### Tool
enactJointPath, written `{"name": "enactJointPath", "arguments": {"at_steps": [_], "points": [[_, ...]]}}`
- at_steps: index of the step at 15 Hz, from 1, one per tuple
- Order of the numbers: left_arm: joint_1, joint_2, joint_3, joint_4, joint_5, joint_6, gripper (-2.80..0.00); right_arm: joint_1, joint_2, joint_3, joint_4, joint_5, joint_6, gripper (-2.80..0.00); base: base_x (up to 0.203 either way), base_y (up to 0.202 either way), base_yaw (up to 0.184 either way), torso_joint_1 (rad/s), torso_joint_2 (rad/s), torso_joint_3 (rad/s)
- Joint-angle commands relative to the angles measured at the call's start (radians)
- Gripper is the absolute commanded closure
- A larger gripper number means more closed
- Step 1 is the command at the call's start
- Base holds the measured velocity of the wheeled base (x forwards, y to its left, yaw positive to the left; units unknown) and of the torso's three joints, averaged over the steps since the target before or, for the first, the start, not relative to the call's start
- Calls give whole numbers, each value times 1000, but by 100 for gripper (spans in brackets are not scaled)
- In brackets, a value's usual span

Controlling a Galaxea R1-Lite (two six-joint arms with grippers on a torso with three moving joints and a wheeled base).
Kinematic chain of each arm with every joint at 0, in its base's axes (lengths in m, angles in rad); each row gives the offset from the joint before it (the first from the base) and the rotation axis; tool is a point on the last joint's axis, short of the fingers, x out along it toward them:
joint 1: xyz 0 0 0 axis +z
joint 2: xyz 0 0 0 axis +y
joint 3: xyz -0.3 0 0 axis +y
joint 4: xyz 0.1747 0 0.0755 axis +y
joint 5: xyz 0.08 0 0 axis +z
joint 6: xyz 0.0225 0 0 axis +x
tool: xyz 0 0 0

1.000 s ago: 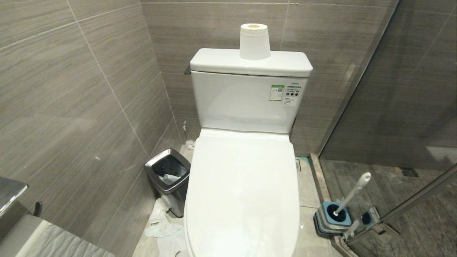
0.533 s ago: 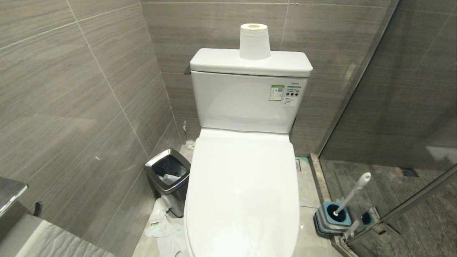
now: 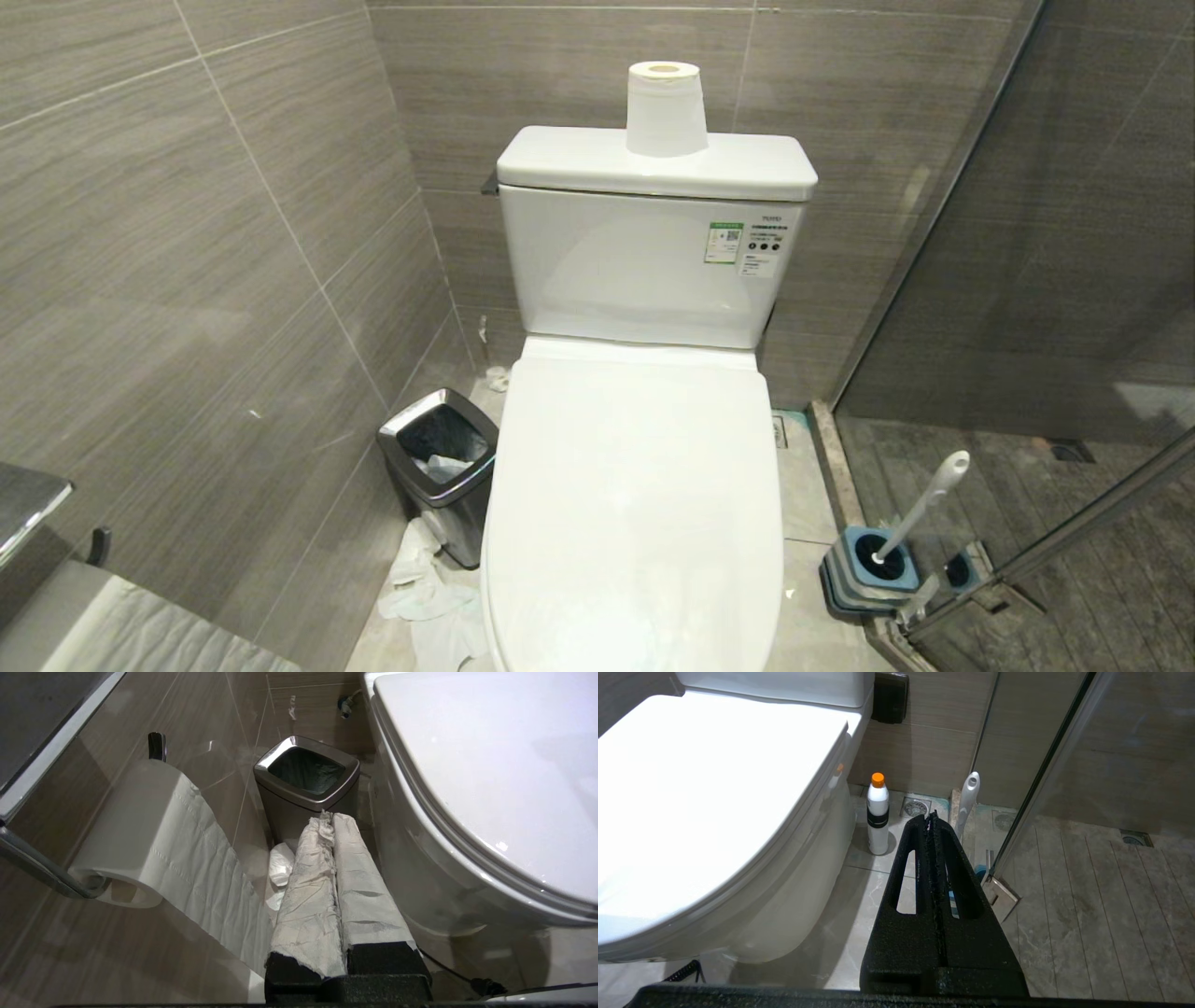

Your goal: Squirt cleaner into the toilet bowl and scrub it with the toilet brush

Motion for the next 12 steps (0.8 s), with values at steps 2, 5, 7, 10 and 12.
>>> {"name": "enactJointPath", "arguments": {"at_steps": [2, 5, 7, 10, 12], "points": [[0, 1, 2, -3, 27, -62, 0, 1, 0, 26, -1, 0, 0, 0, 0, 0, 0, 0, 0, 0], [0, 1, 2, -3, 32, -67, 0, 1, 0, 26, -1, 0, 0, 0, 0, 0, 0, 0, 0, 0], [0, 1, 2, -3, 32, -67, 0, -1, 0, 26, -1, 0, 0, 0, 0, 0, 0, 0, 0, 0], [0, 1, 2, -3, 32, -67, 0, -1, 0, 26, -1, 0, 0, 0, 0, 0, 0, 0, 0, 0], [0, 1, 2, -3, 32, -67, 0, 0, 0, 26, -1, 0, 0, 0, 0, 0, 0, 0, 0, 0]]}}
